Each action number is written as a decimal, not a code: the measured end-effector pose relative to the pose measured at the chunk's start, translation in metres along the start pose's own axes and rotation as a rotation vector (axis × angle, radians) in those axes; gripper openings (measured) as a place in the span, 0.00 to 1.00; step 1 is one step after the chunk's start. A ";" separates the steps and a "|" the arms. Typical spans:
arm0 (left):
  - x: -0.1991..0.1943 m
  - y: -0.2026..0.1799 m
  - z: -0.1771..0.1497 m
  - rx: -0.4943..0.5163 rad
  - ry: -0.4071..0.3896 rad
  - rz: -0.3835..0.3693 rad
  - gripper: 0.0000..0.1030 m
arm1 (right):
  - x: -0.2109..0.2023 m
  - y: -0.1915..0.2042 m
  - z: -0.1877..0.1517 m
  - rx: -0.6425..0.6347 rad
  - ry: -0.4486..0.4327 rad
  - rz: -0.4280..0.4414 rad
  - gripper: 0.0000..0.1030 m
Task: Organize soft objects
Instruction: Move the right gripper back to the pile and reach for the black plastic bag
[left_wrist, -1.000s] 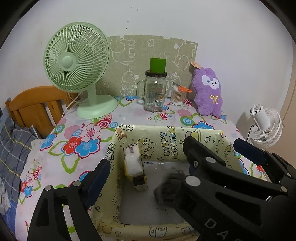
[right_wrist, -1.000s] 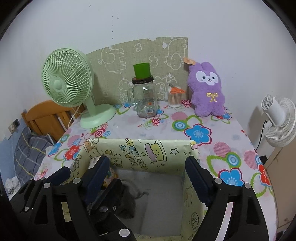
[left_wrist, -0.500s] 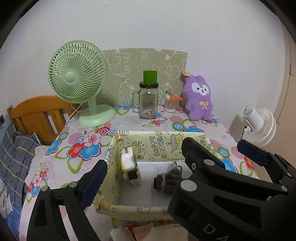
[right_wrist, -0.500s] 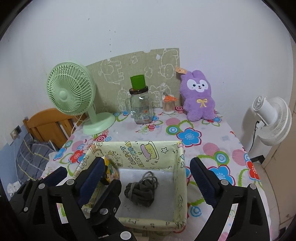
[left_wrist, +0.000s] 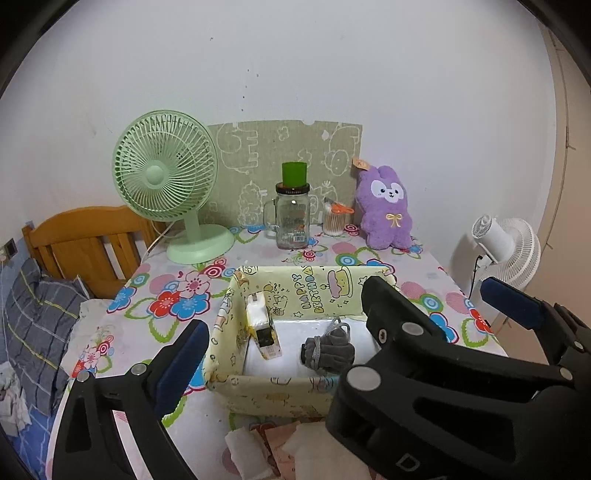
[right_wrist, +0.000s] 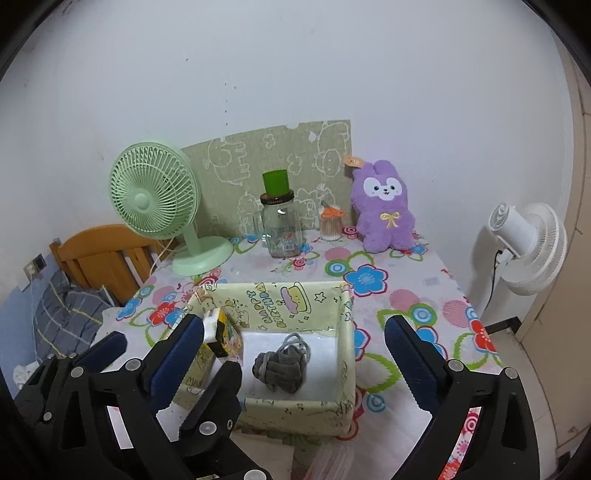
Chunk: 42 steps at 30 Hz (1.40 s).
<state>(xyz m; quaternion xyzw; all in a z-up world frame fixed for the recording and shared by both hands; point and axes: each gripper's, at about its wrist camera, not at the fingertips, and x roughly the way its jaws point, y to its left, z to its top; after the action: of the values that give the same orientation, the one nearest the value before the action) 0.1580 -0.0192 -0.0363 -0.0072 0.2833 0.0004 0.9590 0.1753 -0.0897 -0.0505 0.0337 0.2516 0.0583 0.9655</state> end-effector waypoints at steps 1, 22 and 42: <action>-0.002 0.000 -0.001 0.000 -0.003 -0.002 0.97 | -0.003 0.001 -0.001 -0.004 -0.004 -0.002 0.99; -0.052 0.004 -0.025 -0.002 -0.050 -0.010 1.00 | -0.058 0.014 -0.022 -0.055 -0.057 0.028 1.00; -0.063 0.002 -0.069 0.025 -0.012 -0.031 1.00 | -0.070 0.017 -0.065 -0.058 -0.023 0.006 0.96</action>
<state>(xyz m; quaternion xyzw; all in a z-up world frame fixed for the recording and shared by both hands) 0.0675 -0.0175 -0.0598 0.0004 0.2773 -0.0181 0.9606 0.0809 -0.0796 -0.0716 0.0071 0.2384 0.0680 0.9687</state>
